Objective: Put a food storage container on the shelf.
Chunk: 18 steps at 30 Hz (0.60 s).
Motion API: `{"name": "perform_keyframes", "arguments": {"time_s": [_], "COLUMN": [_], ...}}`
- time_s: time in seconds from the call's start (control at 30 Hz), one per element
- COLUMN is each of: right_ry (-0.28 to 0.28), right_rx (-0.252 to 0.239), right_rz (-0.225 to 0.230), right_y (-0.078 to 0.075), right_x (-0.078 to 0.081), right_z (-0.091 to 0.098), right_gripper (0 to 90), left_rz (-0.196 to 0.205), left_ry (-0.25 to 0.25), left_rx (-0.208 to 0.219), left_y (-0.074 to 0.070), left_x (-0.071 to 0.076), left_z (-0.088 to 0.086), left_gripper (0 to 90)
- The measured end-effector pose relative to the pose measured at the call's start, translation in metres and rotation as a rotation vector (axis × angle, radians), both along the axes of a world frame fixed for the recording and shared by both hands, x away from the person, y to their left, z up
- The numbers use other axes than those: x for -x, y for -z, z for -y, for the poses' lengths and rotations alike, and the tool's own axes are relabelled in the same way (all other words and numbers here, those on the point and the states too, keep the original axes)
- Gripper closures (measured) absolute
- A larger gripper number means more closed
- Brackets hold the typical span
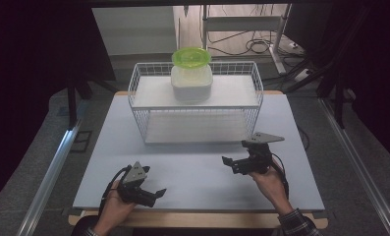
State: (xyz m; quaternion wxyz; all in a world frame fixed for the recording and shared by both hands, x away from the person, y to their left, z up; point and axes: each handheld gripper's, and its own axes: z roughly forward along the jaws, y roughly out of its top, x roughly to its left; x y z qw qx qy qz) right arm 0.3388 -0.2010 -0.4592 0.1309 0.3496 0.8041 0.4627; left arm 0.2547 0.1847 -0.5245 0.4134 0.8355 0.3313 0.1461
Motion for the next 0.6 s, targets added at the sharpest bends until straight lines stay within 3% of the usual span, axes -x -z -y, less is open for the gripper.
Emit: {"name": "perform_keyframes", "arguments": {"time_s": [0.23,0.4,0.6], "right_ry": [-0.009,0.002,0.005], "right_rx": [0.074,0.135,0.167], "right_rz": [-0.017,-0.067,-0.08], "right_y": [0.026,0.044,0.05], "right_x": [0.011,0.015,0.014], "right_z": [0.005,0.009,0.008], "right_gripper": [0.0,0.0,0.0], "left_rz": [-0.005,-0.006,-0.002], "left_ry": [0.007,0.014,0.018], "left_rx": [-0.011,-0.012,-0.009], "left_y": [0.002,0.002,0.002], "left_x": [-0.001,-0.001,-0.001], "left_z": [0.001,0.001,0.002], "left_gripper": [1.9,1.9,1.8]}}
